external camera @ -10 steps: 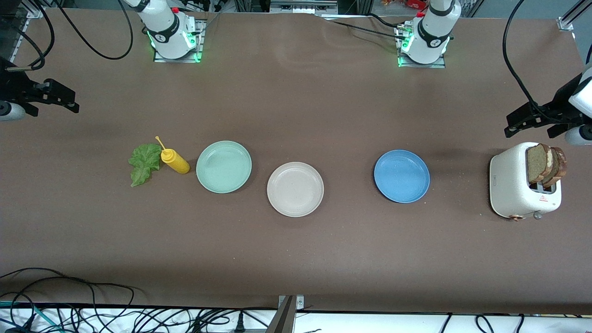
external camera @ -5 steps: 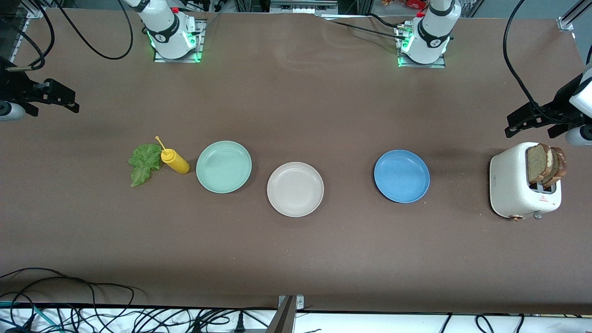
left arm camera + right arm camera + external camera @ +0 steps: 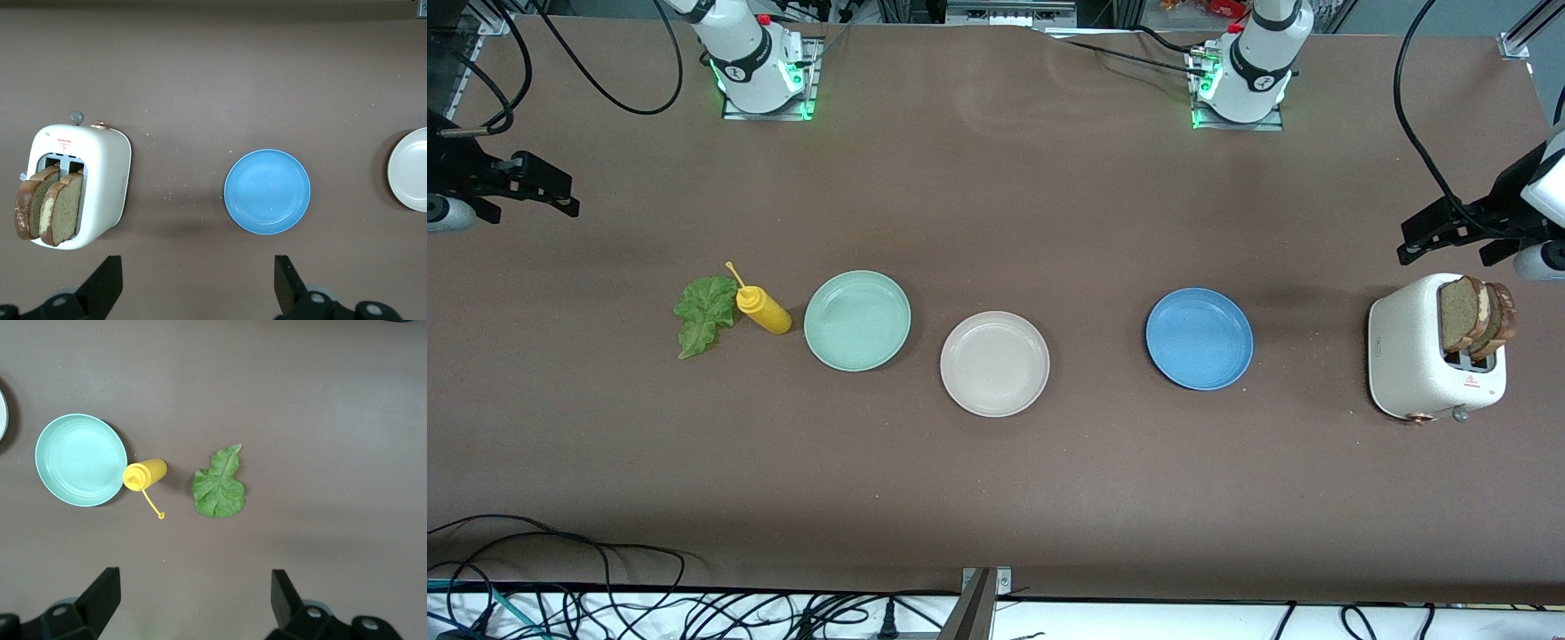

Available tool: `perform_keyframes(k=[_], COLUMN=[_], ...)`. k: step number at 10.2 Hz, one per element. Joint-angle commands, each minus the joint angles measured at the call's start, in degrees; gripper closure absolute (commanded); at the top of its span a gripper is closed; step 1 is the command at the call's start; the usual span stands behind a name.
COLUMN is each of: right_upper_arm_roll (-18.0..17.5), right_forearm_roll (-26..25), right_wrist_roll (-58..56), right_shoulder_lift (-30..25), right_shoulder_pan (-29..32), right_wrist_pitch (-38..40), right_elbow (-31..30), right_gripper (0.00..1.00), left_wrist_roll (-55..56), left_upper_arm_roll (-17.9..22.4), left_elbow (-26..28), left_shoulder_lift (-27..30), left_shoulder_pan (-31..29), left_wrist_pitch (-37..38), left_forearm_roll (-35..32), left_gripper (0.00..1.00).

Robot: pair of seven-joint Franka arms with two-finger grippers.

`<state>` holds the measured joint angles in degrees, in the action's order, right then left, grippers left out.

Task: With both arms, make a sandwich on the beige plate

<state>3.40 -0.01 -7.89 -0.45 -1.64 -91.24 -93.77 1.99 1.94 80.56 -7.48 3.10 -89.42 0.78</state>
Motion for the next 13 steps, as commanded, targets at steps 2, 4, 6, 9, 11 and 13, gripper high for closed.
perform_keyframes(k=[2, 4, 6, 9, 11, 13], right_upper_arm_roll=[0.0, 0.0, 0.0, 0.0, 0.0, 0.0], right_forearm_roll=[-0.6, -0.5, -0.6, -0.5, -0.6, -0.5], right_wrist_roll=[-0.1, -0.1, -0.1, -0.1, -0.1, -0.1], right_shoulder_lift=[0.1, 0.1, 0.1, 0.1, 0.1, 0.1], right_shoulder_pan=[0.0, 0.0, 0.0, 0.0, 0.0, 0.0], right_wrist_pitch=[1.1, 1.1, 1.1, 1.1, 1.1, 1.1], right_elbow=[1.0, 1.0, 1.0, 1.0, 1.0, 1.0], right_gripper=[0.00, 0.00, 0.00, 0.00, 0.00, 0.00], left_wrist_roll=[-0.3, -0.2, -0.2, 0.3, 0.2, 0.1], left_upper_arm_roll=[0.1, 0.1, 0.1, 0.1, 0.1, 0.3], left_elbow=[-1.4, -1.4, -1.4, -1.3, -0.6, -0.7], left_shoulder_lift=[-0.8, -0.8, -0.8, -0.8, -0.8, -2.3], left_shoulder_pan=[0.0, 0.0, -0.1, 0.2, -0.3, -0.5], left_wrist_pitch=[0.3, 0.3, 0.3, 0.7, 0.8, 0.7], left_forearm_roll=[1.3, 1.3, 1.3, 1.3, 1.6, 1.6], left_gripper=[0.00, 0.00, 0.00, 0.00, 0.00, 0.00])
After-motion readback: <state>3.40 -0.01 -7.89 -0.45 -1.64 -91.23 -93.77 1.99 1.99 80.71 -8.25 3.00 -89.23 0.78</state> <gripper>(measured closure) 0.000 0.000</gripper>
